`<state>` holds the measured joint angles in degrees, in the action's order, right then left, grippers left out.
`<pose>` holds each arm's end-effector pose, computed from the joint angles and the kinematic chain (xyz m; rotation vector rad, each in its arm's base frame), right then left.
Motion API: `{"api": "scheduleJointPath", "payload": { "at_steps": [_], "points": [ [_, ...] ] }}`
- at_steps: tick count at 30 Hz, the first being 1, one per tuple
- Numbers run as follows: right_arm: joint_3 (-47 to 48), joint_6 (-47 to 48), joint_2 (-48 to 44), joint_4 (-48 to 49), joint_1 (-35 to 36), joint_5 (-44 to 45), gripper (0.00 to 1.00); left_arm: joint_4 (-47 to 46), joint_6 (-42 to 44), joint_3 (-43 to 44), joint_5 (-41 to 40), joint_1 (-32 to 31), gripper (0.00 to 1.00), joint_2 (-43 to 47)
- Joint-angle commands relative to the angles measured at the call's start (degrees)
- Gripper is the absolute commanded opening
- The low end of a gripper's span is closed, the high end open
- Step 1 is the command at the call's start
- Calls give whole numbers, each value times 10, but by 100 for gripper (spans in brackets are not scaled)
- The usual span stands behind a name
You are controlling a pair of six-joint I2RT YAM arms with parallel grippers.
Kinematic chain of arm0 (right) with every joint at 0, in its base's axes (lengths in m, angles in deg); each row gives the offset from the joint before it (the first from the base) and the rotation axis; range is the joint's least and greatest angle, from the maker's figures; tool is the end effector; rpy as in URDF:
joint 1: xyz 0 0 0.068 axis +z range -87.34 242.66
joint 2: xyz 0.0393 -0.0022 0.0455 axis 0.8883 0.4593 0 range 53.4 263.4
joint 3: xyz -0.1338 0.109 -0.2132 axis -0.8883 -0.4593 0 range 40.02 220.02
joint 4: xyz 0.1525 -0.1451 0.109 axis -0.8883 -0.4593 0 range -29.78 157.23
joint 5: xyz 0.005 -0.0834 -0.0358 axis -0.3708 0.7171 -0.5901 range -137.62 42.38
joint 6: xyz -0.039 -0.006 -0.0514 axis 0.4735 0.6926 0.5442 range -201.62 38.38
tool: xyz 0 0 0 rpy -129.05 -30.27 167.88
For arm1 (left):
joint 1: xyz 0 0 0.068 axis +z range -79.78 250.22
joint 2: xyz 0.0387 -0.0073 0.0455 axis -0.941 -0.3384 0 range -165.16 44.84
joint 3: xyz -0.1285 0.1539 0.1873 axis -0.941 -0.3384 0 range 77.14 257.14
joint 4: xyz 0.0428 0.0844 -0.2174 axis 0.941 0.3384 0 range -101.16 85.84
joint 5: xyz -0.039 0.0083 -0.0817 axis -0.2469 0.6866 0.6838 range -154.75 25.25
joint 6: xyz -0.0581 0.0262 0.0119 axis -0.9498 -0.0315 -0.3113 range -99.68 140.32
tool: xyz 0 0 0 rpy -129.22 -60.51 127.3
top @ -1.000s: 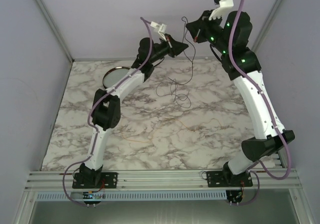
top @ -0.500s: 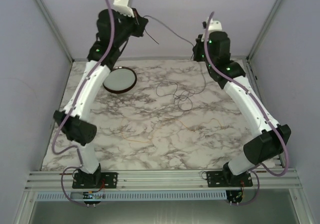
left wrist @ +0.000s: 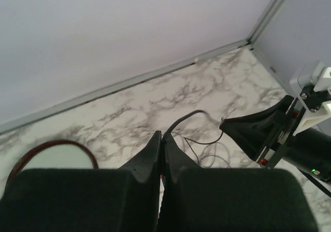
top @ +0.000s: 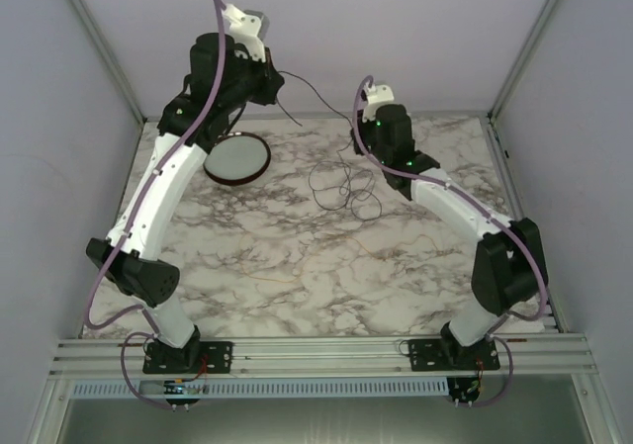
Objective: Zip-tie the wires
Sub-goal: Untie the cable at the center of the board.
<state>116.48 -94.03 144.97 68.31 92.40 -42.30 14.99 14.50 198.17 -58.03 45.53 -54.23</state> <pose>0.3277 0.1818 0.3498 -0.2107 1.8241 0.4357 0.3304 -0.1583 0.5043 0.3626 1.6275 -0.5016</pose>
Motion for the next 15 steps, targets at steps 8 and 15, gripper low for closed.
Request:
{"api": "scheduleJointPath", "payload": {
  "at_steps": [8,15],
  "points": [
    [-47,12,25,66,-2,-27,71,60,-6,4,-194,13,0,54],
    [-20,-2,94,30,-1,-56,72,99,6,23,-234,18,0,54]
  ]
}}
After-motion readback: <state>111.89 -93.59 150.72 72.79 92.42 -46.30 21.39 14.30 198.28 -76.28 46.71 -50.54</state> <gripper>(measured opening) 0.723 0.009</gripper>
